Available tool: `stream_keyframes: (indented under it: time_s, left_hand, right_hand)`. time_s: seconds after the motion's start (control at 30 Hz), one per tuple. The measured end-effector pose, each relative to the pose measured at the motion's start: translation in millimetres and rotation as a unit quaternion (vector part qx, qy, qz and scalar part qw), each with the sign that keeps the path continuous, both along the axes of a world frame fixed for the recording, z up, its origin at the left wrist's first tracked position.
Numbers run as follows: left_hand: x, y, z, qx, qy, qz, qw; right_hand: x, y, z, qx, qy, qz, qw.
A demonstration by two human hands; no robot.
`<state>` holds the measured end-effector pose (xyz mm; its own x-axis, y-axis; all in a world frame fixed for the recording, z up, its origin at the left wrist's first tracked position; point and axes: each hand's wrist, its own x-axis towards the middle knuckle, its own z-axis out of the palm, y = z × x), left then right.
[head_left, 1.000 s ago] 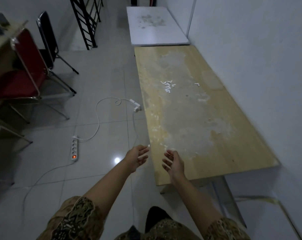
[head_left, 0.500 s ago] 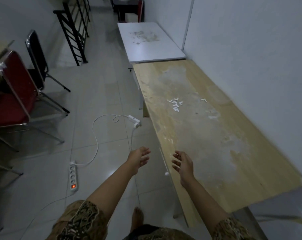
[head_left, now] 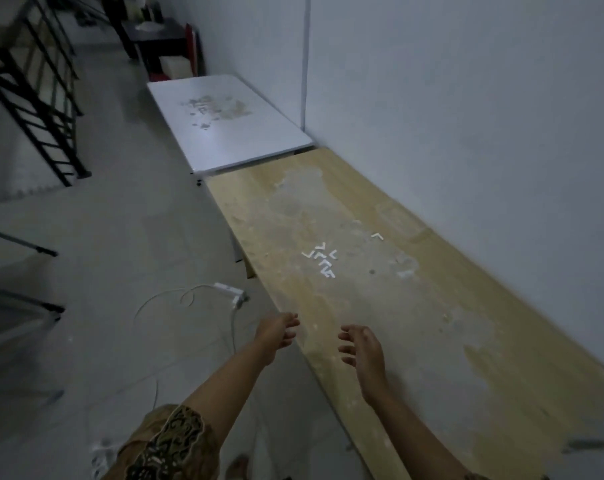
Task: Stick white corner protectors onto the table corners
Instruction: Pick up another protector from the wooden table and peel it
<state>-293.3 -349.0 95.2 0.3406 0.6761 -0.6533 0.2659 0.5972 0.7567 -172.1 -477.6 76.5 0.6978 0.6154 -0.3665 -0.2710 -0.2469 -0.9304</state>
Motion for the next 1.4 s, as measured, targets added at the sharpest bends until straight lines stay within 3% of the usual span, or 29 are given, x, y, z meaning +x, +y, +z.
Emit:
stream_keyframes:
  time_s: [0.27,0.47,0.6,0.73,0.83,1.03,1.4]
  left_hand:
    - [89.2,106.5,-21.0,0.08,0.032,-0.136,0.987]
    - [165.6,190.8,-45.5,0.093,0.043,-0.25,0.963]
    - [216.4,235.7,-63.6,0.133,0.072,-0.337,0.929]
    - [271.7,268.7,-75.3,0.214,0.105,-0.43,0.871]
    - [313.3,280.4,-86.9,0.272,0.099,-0.501,0.815]
    - [384.7,285.1,-102.6,0.327,0.065,-0.543,0.771]
    - [413.2,267.2,-123.7,0.387,0.136,-0.522,0.748]
  right_hand:
    - [39.3,41.9,-39.3,-0.034,-0.037,-0.107,0.993]
    - [84.7,104.3,-70.1,-0.144,-0.1,-0.189,0.966]
    - [118.5,145.0,-95.2,-0.245,-0.232,-0.167,0.927]
    - [148.4,177.7,-120.1,-0.32,-0.363,-0.119,0.867]
    - [167.9,194.4,-134.8,-0.362,-0.389,-0.082,0.843]
    - [170.4,200.4,-148.4,-0.441,-0.393,-0.038,0.806]
    - [171.4,199.2,-144.3,-0.433,-0.378,-0.054,0.817]
